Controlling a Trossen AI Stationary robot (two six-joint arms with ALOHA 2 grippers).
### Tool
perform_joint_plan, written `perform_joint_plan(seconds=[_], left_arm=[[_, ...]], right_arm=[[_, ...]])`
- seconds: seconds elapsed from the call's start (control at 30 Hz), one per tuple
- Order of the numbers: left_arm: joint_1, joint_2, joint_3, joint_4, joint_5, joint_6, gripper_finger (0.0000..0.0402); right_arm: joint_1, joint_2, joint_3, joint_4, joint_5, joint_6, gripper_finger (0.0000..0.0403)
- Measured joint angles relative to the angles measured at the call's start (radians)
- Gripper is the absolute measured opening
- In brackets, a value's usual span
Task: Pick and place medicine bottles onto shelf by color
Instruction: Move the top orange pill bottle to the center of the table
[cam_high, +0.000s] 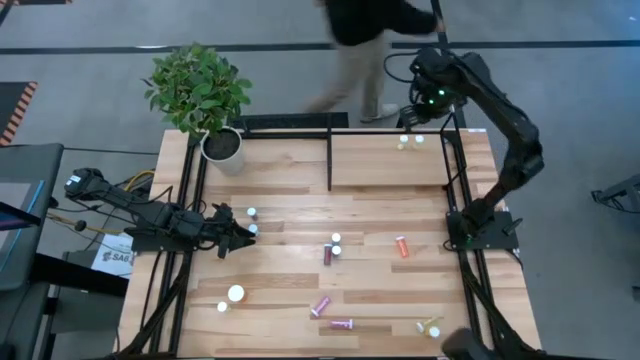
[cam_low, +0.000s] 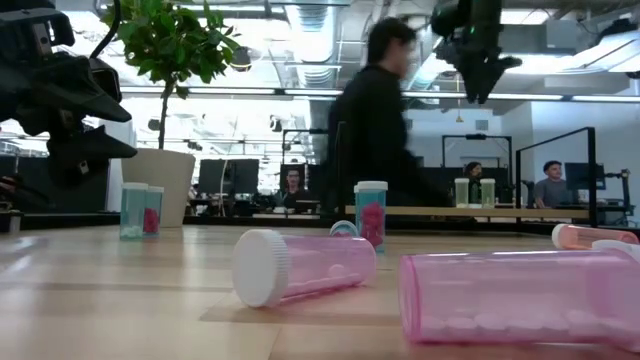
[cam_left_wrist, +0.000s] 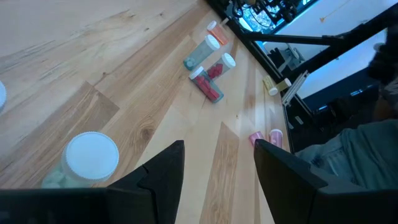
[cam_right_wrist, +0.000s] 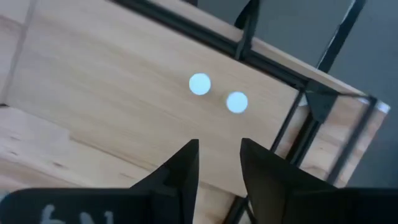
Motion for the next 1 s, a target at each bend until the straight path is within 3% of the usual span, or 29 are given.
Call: perform_joint_plan(seconds=[0.23, 0.43, 0.67, 1.0], left_arm=[[0.000, 0.000, 0.000, 0.000, 0.000, 0.000, 0.0180], [0.000, 0.000, 0.000, 0.000, 0.000, 0.000, 0.0180], [0.000, 0.000, 0.000, 0.000, 0.000, 0.000, 0.0180], [0.000, 0.000, 0.000, 0.000, 0.000, 0.000, 0.0180]], right_arm=[[0.097, -0.115, -0.064, 0.000, 0.003, 0.154, 0.0115], [0.264, -0.199, -0.180, 0.000, 0.003, 0.414, 0.0102], [0.566, -0.232, -0.306, 0.002, -0.013, 0.778, 0.0095], [0.988, -0.130, -0.433, 0.000, -0.019, 1.174, 0.0095]])
